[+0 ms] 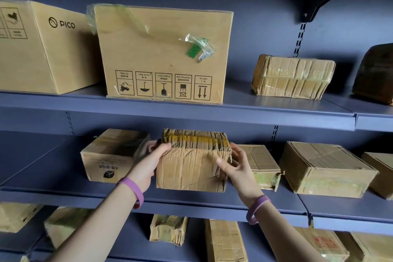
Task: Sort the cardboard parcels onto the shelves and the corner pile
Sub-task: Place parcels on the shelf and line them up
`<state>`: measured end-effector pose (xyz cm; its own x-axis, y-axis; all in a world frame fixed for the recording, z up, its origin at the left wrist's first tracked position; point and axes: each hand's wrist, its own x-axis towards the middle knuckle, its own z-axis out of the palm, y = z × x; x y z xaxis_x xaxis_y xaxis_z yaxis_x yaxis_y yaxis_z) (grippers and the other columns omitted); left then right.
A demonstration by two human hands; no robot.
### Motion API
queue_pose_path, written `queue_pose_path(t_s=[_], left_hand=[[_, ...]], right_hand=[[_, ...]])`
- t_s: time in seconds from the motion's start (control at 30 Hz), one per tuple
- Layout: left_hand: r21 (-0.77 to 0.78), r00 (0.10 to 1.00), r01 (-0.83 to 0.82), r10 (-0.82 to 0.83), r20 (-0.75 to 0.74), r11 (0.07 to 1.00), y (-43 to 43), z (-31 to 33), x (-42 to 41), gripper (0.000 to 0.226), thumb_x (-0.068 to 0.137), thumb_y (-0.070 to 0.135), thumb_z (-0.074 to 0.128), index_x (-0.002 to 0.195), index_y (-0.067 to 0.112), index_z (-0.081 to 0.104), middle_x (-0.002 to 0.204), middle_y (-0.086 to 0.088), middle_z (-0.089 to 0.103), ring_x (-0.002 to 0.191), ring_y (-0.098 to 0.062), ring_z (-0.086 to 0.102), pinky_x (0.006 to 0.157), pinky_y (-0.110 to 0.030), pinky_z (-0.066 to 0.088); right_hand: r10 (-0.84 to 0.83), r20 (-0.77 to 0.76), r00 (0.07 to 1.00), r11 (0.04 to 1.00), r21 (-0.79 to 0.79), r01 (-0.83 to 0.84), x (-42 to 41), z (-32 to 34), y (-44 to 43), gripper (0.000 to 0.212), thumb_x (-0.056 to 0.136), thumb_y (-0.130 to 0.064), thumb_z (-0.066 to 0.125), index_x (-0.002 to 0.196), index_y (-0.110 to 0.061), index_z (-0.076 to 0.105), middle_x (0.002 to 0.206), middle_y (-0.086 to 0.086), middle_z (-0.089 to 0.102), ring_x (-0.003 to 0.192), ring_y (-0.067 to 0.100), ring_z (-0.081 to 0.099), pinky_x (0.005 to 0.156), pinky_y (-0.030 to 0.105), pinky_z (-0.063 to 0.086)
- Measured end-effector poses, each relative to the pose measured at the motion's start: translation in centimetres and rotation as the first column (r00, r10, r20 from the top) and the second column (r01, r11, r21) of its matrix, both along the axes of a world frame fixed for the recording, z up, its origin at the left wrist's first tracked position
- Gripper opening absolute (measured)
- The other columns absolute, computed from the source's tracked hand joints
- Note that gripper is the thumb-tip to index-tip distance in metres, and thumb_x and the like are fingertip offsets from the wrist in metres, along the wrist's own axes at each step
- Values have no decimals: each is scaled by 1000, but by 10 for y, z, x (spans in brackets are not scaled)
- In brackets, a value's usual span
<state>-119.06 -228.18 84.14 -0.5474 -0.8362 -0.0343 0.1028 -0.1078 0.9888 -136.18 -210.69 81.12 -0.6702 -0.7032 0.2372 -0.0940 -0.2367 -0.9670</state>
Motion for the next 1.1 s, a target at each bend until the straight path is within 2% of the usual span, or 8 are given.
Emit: queue_pose_path(t_s=[0.1,0.2,0.37,0.57,0.7,0.83,1.0,1.1], left_hand=[[-43,999,30,-32,-31,999,1,-4,1,32,87,24,74,116,25,62,122,1,62,112,-16,58,75,-34,47],[-97,996,89,-91,-13,991,3,-6,3,42,89,12,70,125,26,55,122,10,59,111,-8,54,81,-31,44],[-209,978,192,-170,120,959,1,-9,13,51,89,7,69,133,25,53,126,7,64,119,-12,58,105,-44,47],[-47,998,66,-67,-5,997,1,-3,7,48,79,49,75,113,18,60,120,-5,65,109,-19,65,83,-37,57],[71,999,42,-41,-13,997,-1,3,-1,40,89,60,56,113,28,53,116,-1,65,111,-19,61,95,-43,49],[115,1000,27,-25,-16,993,-6,-4,0,41,88,53,64,121,29,56,112,-2,72,110,-20,65,98,-48,49],[131,997,31,-22,-70,991,-2,-11,1,41,93,24,67,130,14,54,112,-10,73,104,-21,69,87,-40,56],[103,996,1,8,-87,995,0,-12,3,34,93,10,64,125,10,51,120,-16,66,110,-27,65,89,-44,56]], right_hand=[[-42,89,995,999,33,39,1,1,-3,102,54,-77,73,139,-35,37,137,-6,47,130,17,47,111,43,40],[-90,87,992,995,43,87,-3,-1,-8,83,76,-58,74,144,-28,37,141,0,42,129,18,47,106,37,44],[-83,76,994,996,26,82,-8,-8,-14,61,84,-17,75,136,-23,44,137,9,50,123,25,57,88,39,59],[-59,51,997,998,-25,60,-8,-14,-16,57,84,7,69,131,-14,45,123,13,62,114,26,63,76,34,60],[-56,-14,998,998,-11,56,-7,-15,-15,56,83,11,69,127,-13,45,122,12,61,113,25,62,74,39,61],[-86,-136,987,996,13,88,-7,-17,-11,59,77,14,72,119,-16,44,119,13,60,110,24,62,80,44,60],[-84,-35,996,996,-8,83,2,-11,-5,50,75,-23,82,109,-15,47,107,10,66,92,18,65,70,26,56],[-140,114,984,989,-30,144,1,-11,-7,65,63,-63,82,98,-17,53,113,7,67,103,24,65,88,45,55]])
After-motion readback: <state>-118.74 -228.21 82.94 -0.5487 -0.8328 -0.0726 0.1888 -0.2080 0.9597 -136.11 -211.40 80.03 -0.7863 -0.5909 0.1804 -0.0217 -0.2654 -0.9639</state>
